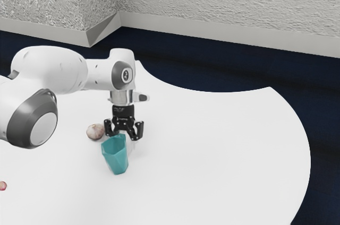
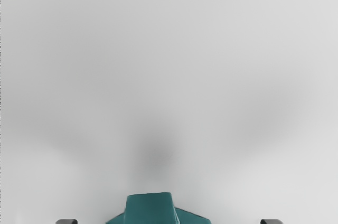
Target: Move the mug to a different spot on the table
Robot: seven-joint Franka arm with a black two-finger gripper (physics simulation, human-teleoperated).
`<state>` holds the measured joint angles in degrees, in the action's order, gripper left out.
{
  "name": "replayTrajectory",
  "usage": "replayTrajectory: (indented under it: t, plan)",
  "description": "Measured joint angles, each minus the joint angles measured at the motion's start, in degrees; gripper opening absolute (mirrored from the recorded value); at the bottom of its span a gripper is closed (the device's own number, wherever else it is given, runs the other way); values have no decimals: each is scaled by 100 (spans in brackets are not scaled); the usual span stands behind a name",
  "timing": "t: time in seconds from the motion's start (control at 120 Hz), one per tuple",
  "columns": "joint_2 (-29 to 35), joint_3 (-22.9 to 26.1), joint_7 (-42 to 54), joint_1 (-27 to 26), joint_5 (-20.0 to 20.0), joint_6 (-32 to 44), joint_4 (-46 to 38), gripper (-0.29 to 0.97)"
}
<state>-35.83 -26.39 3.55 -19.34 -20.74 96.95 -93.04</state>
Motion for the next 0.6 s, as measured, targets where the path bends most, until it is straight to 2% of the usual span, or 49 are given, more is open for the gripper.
replayTrajectory:
  t: [0.267,0.433,0.525,0.6]
  plan:
    - [9,-67,52,0,-28,26,287,48]
    - [61,-231,225,0,14,385,924,49]
    - [433,-213,413,-8,130,668,1078,52]
    - [1082,-13,529,-67,511,784,995,57]
